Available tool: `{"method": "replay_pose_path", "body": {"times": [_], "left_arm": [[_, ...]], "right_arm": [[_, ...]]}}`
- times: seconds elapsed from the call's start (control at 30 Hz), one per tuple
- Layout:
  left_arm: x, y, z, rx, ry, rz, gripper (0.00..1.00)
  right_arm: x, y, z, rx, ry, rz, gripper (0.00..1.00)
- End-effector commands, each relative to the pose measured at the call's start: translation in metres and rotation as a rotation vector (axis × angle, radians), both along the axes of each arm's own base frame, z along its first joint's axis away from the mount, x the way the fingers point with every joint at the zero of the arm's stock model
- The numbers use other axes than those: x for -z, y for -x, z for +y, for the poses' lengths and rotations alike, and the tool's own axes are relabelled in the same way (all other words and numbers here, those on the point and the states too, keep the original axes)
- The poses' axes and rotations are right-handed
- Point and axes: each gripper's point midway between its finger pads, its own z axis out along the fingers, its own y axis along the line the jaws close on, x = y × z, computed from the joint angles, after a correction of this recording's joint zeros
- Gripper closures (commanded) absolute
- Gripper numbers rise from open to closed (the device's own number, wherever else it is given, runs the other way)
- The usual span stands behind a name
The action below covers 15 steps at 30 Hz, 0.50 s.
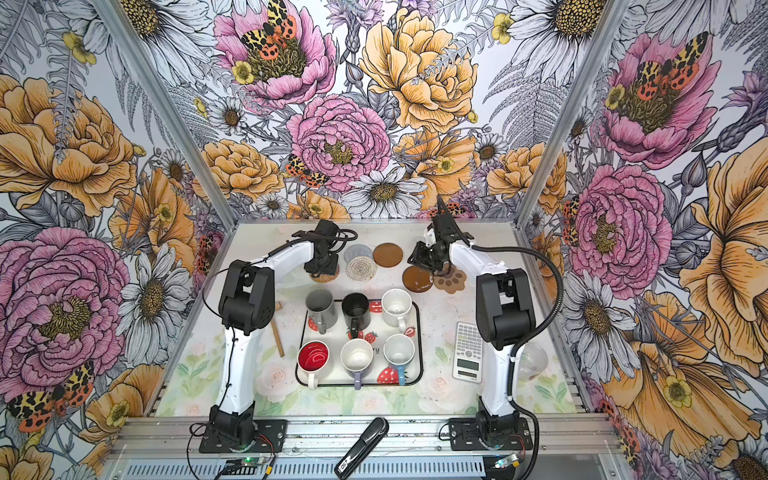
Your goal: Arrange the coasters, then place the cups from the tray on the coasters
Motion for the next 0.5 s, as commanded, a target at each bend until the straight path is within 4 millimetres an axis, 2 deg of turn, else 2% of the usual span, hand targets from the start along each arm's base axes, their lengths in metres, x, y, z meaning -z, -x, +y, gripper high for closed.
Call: {"method": "replay_pose_path", "body": {"times": [0.0, 0.27, 0.47], "left_arm": [[0.023, 0.005, 0.031, -0.037, -0.091, 0.070, 0.43], [0.021, -0.010, 0.057, -0.106, -0.079, 0.063, 0.43], [0.021, -0.014, 0.068, -0.130, -0.071, 0.063, 0.42]], "right_arm": [[-0.018, 0.000, 0.001, 0.007, 0.002, -0.036, 0.63], [-0.023, -0.002, 0.003, 0.005, -0.007, -0.046, 0.63], [-0.022, -0.005, 0.006, 0.000, -0.019, -0.042, 0.63]]}}
